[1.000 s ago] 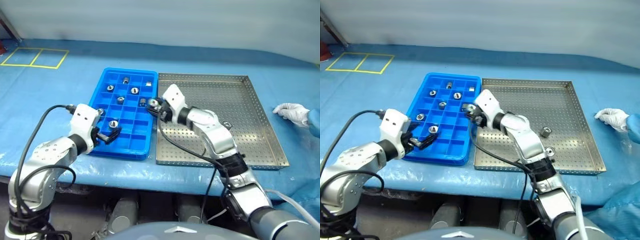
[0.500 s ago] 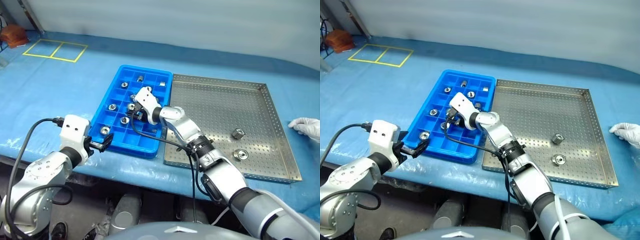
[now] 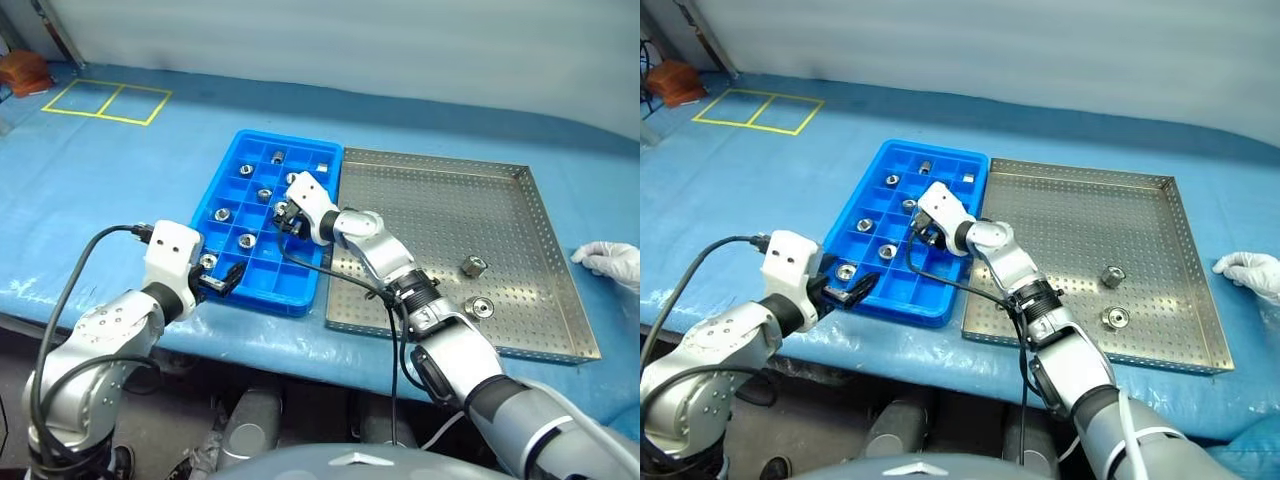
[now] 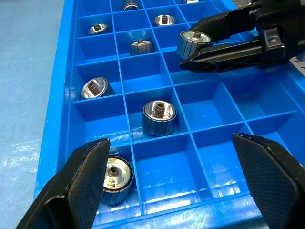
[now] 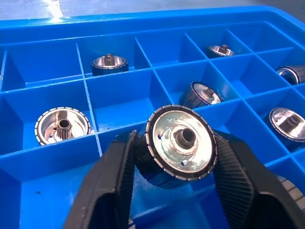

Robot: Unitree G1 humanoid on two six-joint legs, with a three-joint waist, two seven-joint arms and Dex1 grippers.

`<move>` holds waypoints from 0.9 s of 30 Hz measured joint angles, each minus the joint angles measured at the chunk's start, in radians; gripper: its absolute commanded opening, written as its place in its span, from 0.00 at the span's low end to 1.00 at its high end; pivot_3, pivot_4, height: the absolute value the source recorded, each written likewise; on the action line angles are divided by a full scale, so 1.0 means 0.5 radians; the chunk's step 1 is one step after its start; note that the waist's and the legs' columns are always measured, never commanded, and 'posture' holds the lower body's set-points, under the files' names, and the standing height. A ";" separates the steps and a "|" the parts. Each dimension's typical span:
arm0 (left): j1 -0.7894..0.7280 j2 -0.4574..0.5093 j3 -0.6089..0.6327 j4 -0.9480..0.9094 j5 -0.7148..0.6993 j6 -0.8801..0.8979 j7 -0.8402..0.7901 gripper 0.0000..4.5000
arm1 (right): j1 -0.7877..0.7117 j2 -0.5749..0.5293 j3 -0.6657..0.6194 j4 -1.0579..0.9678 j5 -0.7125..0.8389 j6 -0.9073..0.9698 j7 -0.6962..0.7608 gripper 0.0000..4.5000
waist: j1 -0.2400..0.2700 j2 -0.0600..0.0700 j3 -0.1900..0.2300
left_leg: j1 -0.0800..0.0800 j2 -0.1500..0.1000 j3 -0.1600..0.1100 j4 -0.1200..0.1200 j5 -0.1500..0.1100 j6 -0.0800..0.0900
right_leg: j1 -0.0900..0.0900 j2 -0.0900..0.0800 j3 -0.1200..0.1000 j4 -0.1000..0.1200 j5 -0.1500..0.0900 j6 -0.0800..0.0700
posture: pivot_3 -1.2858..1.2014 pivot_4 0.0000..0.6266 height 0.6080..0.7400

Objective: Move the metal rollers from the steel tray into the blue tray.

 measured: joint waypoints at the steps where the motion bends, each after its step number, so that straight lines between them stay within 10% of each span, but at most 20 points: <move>1: -0.026 0.000 -0.024 0.024 0.000 -0.004 -0.002 1.00 | 0.024 -0.007 -0.006 -0.038 0.000 0.000 -0.011 0.78 | 0.001 0.000 0.000 | 0.000 0.000 0.000 0.000 0.000 0.000 | 0.000 0.000 0.000 0.000 0.000 0.000 | 0.61 0.24 1.00; 27: -0.685 -0.262 -0.793 0.762 0.021 -0.537 -0.398 1.00 | 1.402 -0.759 -0.531 -2.435 -0.140 1.432 -0.385 0.78 | -0.247 0.001 0.000 | -0.004 0.003 0.006 0.005 -0.003 0.004 | 0.000 -0.002 0.000 -0.003 -0.001 0.001 | 0.47 0.24 1.00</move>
